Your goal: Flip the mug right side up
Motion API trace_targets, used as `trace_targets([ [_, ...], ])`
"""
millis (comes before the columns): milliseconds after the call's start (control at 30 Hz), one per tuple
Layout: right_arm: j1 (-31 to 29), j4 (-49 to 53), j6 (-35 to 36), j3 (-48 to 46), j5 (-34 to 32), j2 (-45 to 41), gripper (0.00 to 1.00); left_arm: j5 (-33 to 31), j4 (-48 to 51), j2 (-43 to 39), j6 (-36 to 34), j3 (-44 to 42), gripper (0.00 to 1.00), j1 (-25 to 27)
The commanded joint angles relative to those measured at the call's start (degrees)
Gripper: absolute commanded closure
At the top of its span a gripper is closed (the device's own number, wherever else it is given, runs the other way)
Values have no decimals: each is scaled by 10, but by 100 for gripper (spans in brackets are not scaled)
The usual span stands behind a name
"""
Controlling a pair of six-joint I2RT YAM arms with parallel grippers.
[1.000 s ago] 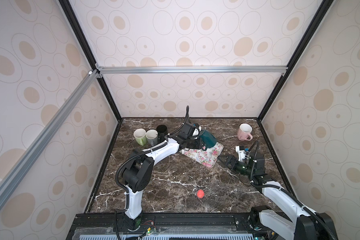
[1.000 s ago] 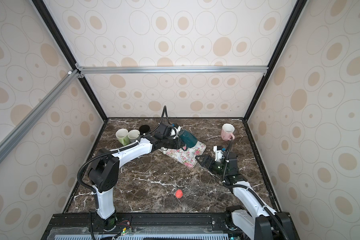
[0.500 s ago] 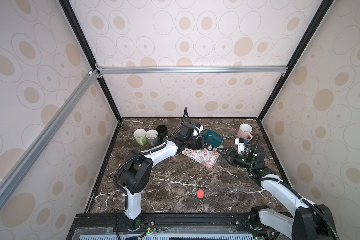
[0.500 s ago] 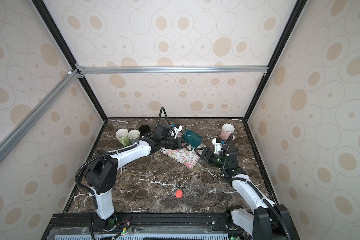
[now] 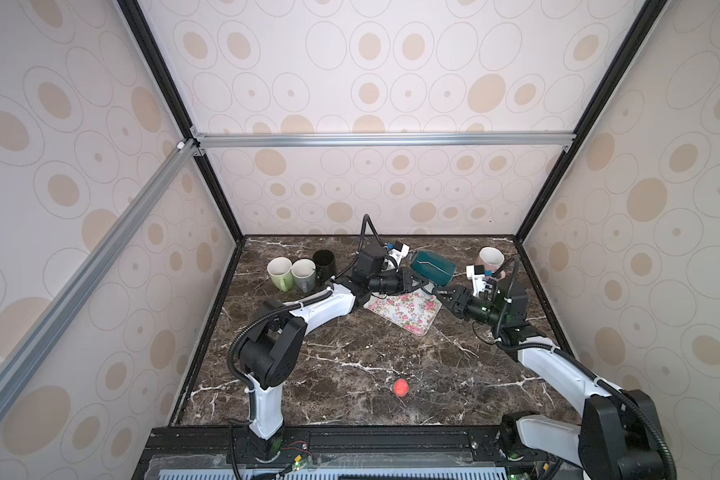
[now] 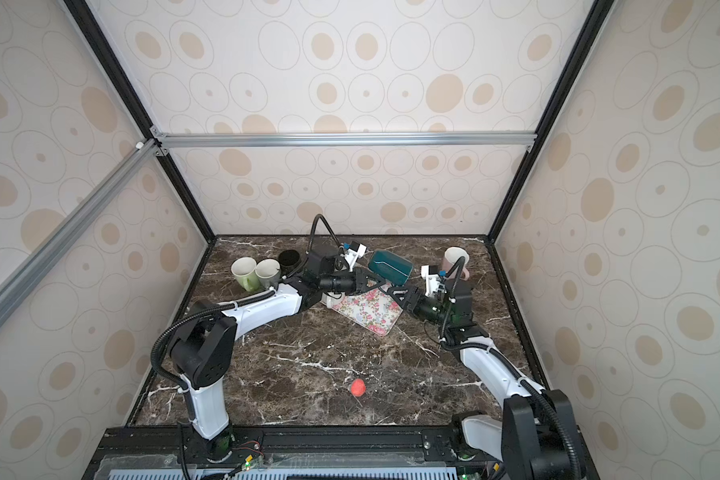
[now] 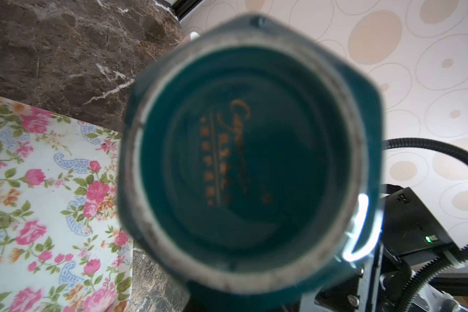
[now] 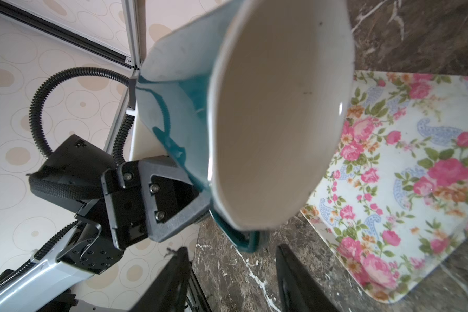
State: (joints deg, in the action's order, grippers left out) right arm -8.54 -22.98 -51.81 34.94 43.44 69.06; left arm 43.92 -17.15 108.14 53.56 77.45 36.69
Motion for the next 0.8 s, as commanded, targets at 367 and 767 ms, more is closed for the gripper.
trace_targets([
  [367, -4, -114, -49, 17, 13, 36, 62, 53, -141, -15, 66, 10, 100, -2],
  [767, -8, -139, -67, 18, 10, 42, 63, 63, -162, -26, 87, -8, 100, 0],
])
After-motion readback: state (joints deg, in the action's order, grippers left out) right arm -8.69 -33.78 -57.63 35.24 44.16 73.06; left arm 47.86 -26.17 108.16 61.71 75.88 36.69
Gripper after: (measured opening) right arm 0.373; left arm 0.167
